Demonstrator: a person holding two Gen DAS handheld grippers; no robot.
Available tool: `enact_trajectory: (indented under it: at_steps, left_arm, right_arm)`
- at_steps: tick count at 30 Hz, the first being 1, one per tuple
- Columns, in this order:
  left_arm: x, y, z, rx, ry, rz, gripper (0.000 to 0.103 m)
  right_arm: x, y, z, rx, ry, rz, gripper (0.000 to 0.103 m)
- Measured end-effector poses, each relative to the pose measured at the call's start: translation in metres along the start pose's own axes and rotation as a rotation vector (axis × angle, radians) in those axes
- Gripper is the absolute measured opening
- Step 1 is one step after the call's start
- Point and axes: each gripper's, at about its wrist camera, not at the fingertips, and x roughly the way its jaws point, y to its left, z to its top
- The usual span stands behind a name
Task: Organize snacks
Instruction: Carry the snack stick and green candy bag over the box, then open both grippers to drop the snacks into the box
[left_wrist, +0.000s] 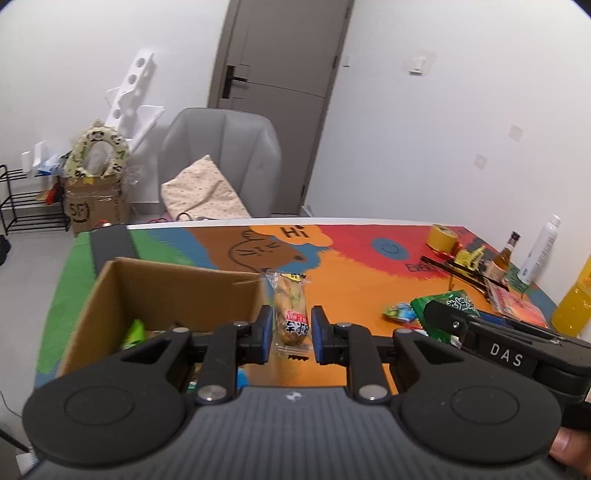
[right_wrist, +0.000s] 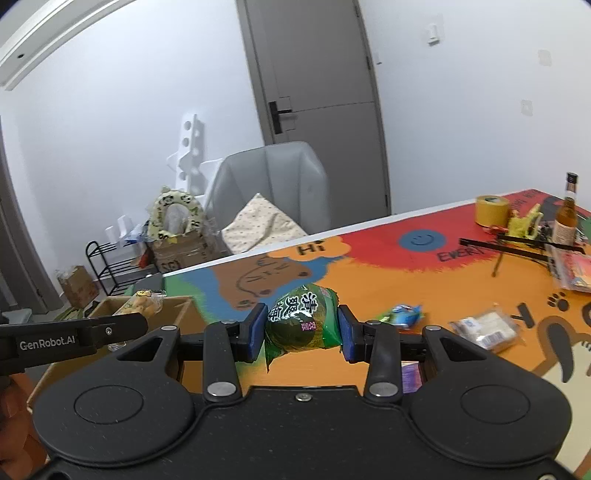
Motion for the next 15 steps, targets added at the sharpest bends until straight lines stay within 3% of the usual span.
enact_trajectory:
  at_steps: [15]
  left_arm:
    - [-0.022,0.064,-0.01,-0.059,0.023,0.064,0.021]
  right_arm:
    - [0.008,0.074,-0.005,-0.065,0.03,0.126,0.038]
